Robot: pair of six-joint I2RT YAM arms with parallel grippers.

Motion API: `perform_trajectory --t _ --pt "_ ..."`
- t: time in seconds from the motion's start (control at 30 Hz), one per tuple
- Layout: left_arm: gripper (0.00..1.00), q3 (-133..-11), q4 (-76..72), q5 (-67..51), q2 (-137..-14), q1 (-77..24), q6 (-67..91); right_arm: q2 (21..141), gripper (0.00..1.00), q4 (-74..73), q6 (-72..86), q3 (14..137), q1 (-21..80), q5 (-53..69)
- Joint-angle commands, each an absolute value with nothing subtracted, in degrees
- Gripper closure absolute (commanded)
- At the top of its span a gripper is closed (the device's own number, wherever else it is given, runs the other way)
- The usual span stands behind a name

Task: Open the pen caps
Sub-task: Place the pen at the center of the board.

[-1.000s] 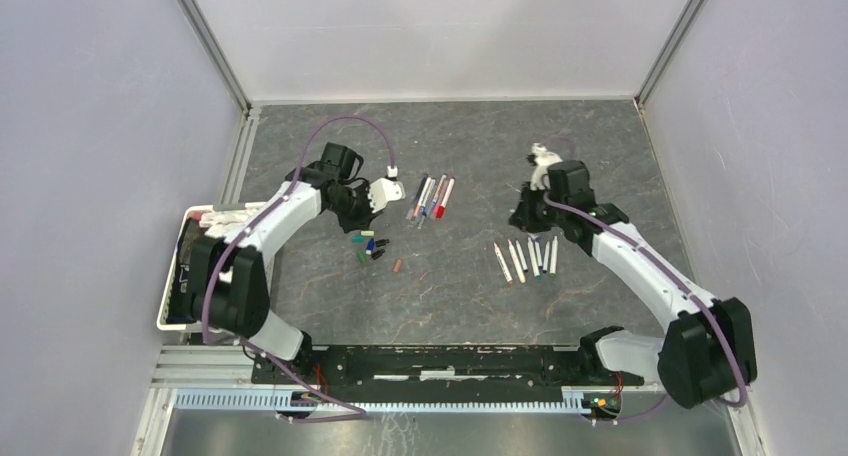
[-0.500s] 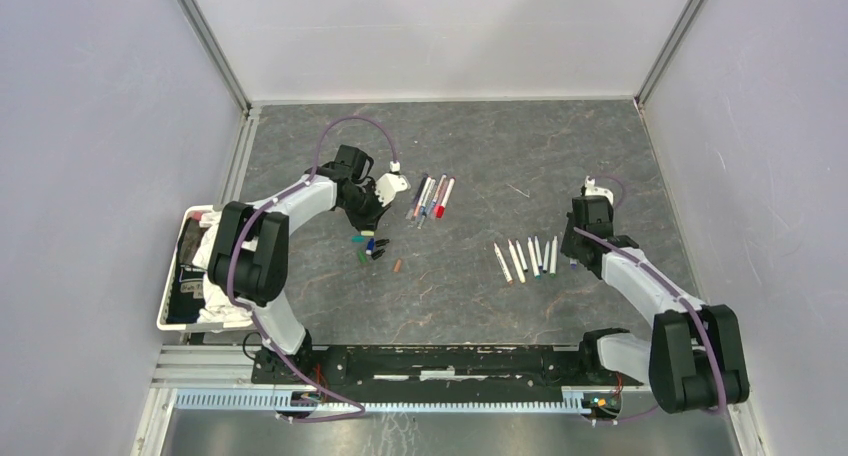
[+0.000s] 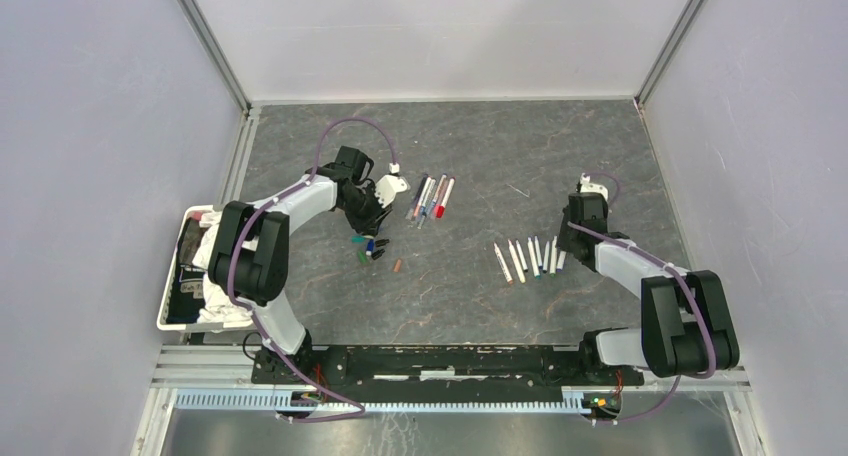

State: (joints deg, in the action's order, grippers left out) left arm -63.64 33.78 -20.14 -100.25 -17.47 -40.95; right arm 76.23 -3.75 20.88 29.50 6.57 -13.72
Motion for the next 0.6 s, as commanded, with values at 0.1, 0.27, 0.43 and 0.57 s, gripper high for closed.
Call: perform_trajectory --t 0.1,0.27,0.43,0.57 --pt "0.62 -66.3 36.8 -23.9 -98.03 -17.67 -39.15 78.21 0.61 -1.62 19.35 29.03 6.25 -7.7" --pt "0.62 -69.2 39.22 -25.39 -95.61 -17.45 -38.09 77.93 0.6 -2.7 19.42 29.74 6.24 -5.29" --pt "0.59 -74.84 42.12 -25.89 -91.66 -16.55 -36.05 76.47 0.6 -3.89 19.75 32.32 6.25 -1.57" --pt "0.57 -81.43 46.01 -26.03 -90.09 -14.98 -33.95 75.04 0.6 -6.86 20.03 36.18 6.27 -2.09"
